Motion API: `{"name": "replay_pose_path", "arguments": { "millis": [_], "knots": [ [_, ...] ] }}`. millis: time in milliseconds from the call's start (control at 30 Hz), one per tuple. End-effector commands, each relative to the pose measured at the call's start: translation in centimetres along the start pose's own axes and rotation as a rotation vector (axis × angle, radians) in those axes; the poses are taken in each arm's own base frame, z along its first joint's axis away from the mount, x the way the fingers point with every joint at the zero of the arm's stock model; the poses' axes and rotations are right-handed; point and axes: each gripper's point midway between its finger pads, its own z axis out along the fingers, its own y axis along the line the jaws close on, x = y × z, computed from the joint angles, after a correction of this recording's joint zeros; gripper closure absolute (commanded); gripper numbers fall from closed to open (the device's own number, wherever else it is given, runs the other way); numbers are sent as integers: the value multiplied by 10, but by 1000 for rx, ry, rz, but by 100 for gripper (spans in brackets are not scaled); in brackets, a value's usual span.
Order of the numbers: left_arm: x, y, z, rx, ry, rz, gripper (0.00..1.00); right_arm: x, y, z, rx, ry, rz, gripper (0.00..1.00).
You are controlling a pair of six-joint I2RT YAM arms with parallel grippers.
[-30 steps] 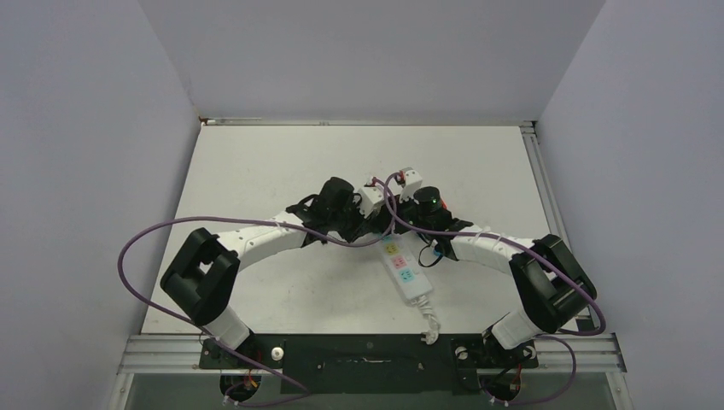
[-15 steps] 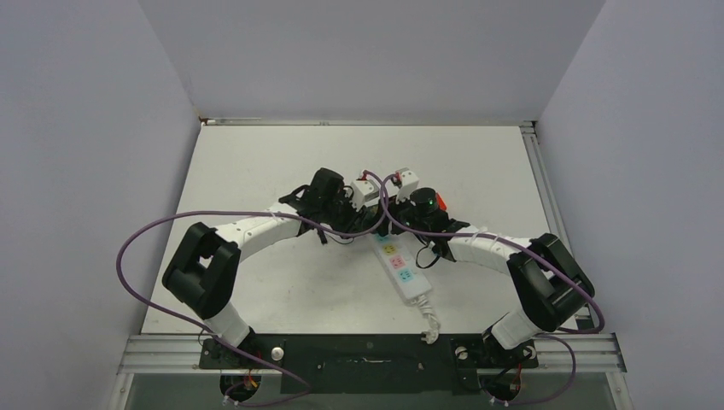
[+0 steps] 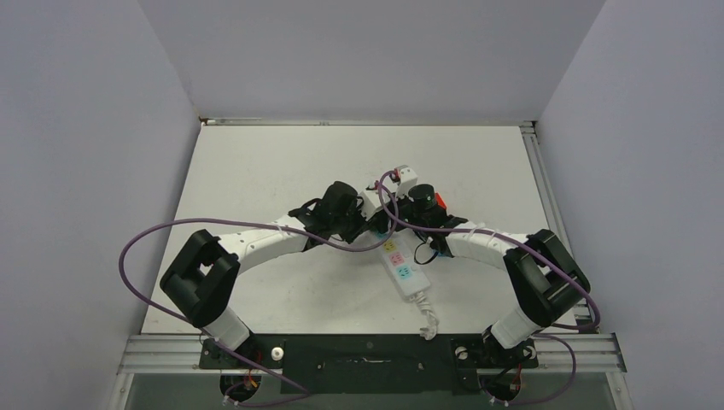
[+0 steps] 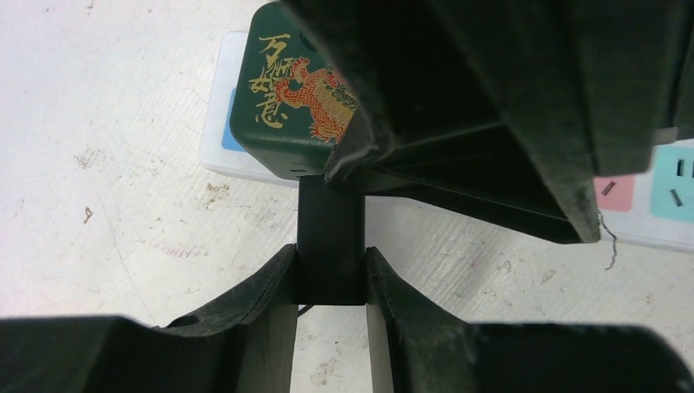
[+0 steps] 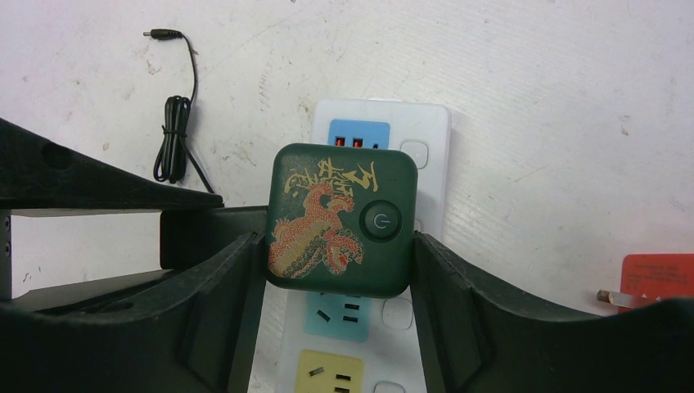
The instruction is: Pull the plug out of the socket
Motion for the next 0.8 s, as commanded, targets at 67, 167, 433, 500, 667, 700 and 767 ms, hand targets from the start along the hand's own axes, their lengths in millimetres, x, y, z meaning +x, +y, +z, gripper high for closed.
{"name": "replay_pose_path", "arguments": {
  "millis": [67,167,433,500,667,700,767],
  "knots": [
    [-10,-10,-4,72,-21,45,100,33,-26,4,106,111,23,95],
    [-12,3,-5,105,-24,-19,100,32,-24,3,94,104,19,95],
    [-9,48,-6,132,-21,-172,100,28,-13,0,49,90,-6,95],
    [-8,53,-6,123,-20,-178,100,28,-13,1,50,89,-6,95],
    [-4,57,-7,103,-18,-178,100,28,-15,1,58,90,-1,95],
    [-4,56,-7,103,-18,-176,100,29,-15,1,62,91,1,95],
    [-5,53,-7,96,-23,-167,100,29,-18,2,74,95,8,95]
  ]
}}
